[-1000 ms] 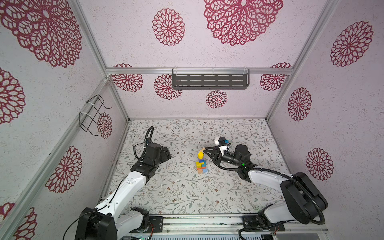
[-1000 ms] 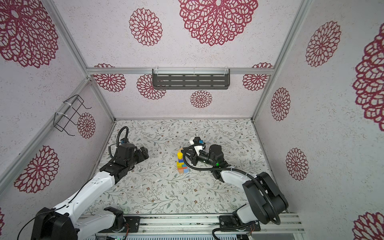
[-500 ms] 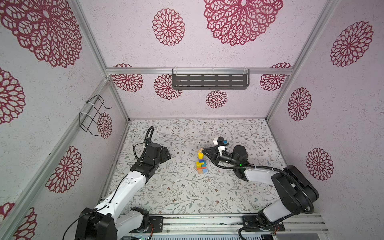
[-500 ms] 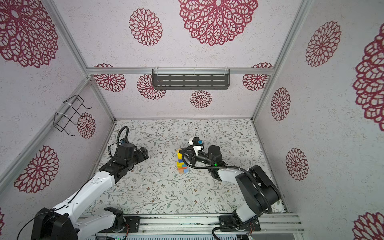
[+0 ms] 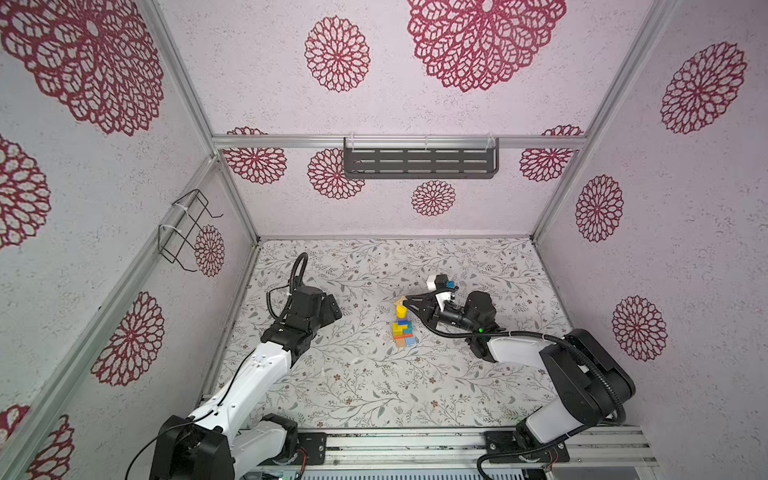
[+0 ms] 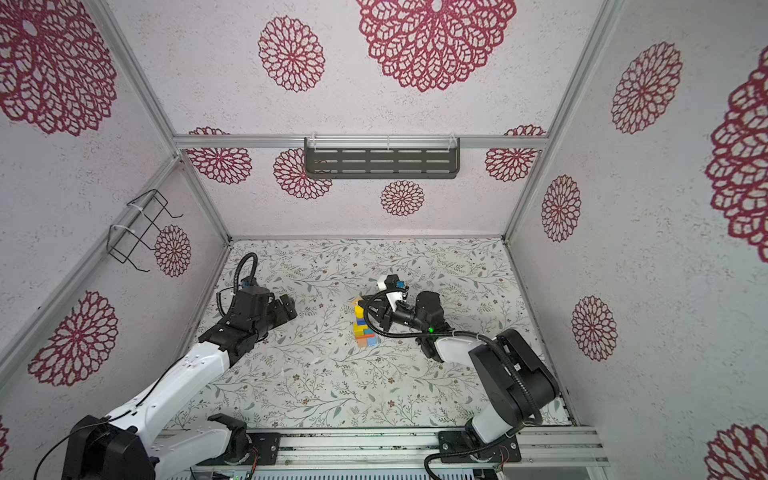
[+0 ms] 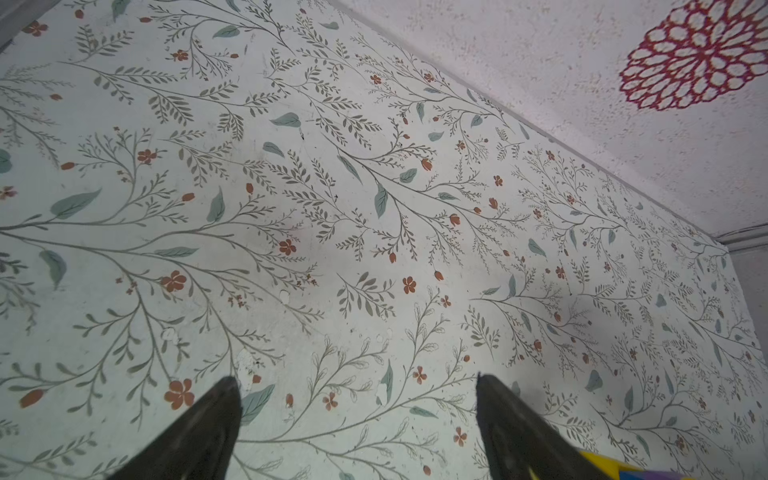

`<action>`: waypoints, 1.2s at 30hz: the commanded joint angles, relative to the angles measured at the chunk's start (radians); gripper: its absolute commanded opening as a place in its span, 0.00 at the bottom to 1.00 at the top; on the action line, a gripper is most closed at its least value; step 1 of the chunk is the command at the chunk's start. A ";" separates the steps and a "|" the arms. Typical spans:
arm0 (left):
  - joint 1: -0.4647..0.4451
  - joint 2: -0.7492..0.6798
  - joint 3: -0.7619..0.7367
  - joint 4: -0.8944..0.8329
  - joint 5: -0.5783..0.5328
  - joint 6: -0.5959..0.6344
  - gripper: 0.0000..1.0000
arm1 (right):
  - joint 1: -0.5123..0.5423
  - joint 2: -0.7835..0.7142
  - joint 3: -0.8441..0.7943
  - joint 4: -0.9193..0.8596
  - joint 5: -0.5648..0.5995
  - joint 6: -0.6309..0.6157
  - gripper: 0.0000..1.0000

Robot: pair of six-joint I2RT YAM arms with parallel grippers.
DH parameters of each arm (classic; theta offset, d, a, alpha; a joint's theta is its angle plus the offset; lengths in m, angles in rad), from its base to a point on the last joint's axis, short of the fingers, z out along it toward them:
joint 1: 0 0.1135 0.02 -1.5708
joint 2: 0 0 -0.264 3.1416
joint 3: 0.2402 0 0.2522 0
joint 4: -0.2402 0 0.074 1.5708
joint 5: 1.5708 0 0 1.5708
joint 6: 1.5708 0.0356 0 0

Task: Build the wood block tower

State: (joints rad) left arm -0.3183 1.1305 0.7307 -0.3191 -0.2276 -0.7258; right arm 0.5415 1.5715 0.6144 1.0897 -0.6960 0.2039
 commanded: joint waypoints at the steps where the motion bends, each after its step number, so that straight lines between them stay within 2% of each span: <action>1: -0.003 -0.012 0.021 -0.003 -0.019 0.000 0.91 | 0.005 0.005 0.005 0.075 -0.030 0.007 0.00; 36: -0.003 0.015 0.050 -0.005 -0.011 0.010 0.91 | -0.026 0.073 -0.015 0.172 -0.036 0.055 0.01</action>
State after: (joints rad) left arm -0.3183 1.1358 0.7567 -0.3199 -0.2272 -0.7231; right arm 0.5247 1.6409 0.5957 1.1961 -0.7101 0.2379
